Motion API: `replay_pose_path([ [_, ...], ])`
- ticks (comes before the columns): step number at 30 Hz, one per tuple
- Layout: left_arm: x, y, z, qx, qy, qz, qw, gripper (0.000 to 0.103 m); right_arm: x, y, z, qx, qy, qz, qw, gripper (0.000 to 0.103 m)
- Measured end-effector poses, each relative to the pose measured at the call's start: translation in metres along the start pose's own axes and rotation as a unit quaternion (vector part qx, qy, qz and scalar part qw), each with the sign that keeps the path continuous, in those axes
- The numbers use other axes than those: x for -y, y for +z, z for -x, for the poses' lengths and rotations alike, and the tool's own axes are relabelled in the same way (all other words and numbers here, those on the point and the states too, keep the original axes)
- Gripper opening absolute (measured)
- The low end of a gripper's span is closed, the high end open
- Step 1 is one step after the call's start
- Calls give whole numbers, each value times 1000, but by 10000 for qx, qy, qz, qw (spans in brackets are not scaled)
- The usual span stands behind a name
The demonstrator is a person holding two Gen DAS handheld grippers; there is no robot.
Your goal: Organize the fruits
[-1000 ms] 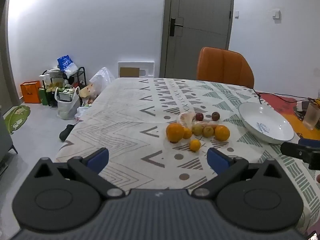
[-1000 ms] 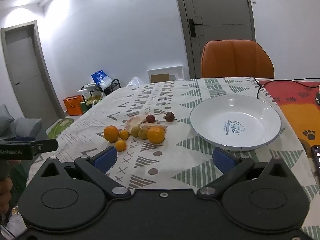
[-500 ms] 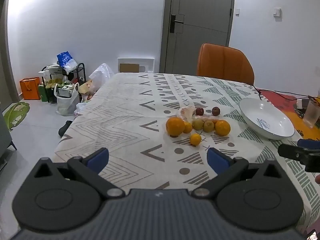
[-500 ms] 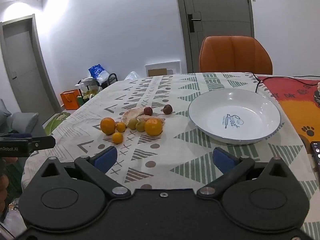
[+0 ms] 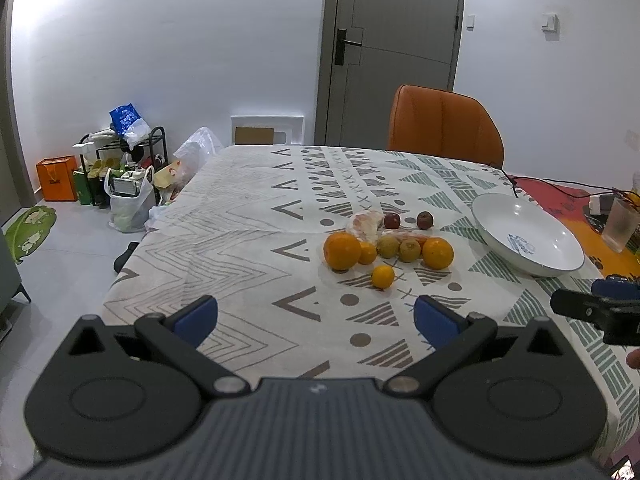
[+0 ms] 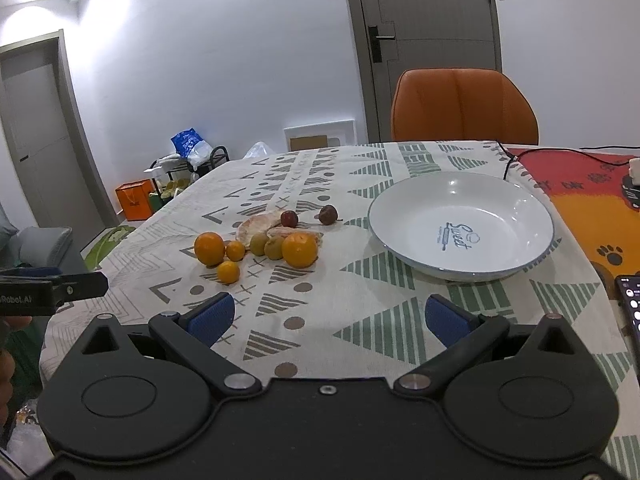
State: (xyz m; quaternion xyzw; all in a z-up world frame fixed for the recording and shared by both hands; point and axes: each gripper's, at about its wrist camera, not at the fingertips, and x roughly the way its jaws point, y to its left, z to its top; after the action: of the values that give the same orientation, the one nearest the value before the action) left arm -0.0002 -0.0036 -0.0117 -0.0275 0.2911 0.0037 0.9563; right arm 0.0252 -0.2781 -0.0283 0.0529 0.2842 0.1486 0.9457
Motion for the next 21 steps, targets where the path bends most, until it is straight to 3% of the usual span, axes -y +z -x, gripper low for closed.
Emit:
replay_pose_path([
  [21, -1, 0, 4, 41, 26, 31, 10000, 103, 0, -1, 2, 23, -86, -4, 10000, 103],
])
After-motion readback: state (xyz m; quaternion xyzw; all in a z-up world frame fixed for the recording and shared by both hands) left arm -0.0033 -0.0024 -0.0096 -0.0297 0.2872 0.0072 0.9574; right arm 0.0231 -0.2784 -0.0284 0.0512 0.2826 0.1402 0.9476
